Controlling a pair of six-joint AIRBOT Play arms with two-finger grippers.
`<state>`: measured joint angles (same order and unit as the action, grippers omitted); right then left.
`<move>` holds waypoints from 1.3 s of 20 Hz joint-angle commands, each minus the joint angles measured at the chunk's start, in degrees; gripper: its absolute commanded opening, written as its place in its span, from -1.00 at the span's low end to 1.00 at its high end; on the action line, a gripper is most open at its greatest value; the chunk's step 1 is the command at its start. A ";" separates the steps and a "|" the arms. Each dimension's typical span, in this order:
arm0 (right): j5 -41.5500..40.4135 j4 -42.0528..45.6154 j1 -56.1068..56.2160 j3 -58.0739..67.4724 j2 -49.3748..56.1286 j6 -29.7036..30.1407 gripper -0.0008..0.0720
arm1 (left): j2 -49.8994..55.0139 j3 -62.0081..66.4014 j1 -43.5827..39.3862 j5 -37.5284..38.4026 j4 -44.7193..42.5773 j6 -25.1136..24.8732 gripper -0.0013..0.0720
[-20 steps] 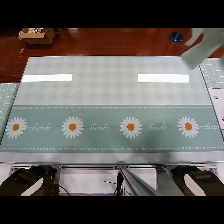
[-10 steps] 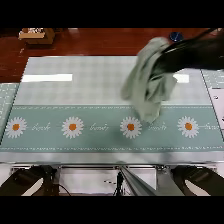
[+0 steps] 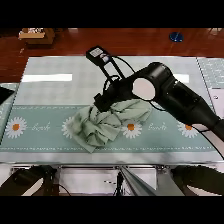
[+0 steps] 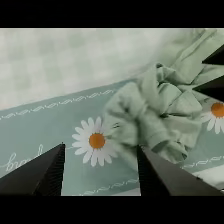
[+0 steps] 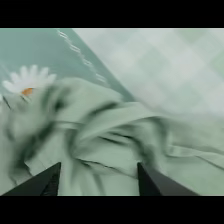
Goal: Fold the shirts.
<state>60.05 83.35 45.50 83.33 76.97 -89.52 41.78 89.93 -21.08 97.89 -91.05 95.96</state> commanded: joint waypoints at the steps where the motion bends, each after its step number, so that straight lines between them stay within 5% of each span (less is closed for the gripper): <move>1: 7.54 15.10 -3.39 1.07 -1.40 0.55 0.52 | -0.02 -8.50 -0.02 -0.09 0.00 -0.04 0.49; 4: 13.64 27.98 -14.49 1.05 -6.69 3.78 0.52 | -0.04 -19.04 -0.02 -3.54 2.49 -0.07 0.49; 6: 12.98 21.79 -26.45 1.05 -8.52 3.04 0.52 | -0.04 -26.95 -0.02 -8.96 6.54 -0.07 0.50; 9: 11.74 6.75 -43.56 -0.39 -8.61 4.07 0.52 | -0.04 -38.64 -0.02 -15.37 12.20 -0.02 0.91; 13: 8.59 -7.21 -58.14 -6.62 -8.61 6.86 0.52 | -0.04 -51.06 -0.02 -19.89 19.56 0.66 0.91; 17: 5.11 -9.35 -61.13 -14.62 -8.55 9.64 0.52 | -0.04 -59.60 0.00 -29.79 28.37 0.81 0.91; 26: -0.28 -12.09 -60.92 -24.26 -8.57 12.31 0.52 | 2.21 -62.20 4.59 -40.06 30.69 0.85 0.91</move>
<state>61.71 72.42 -15.22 60.80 68.42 -77.89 42.72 28.45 -17.41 62.48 -61.89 96.84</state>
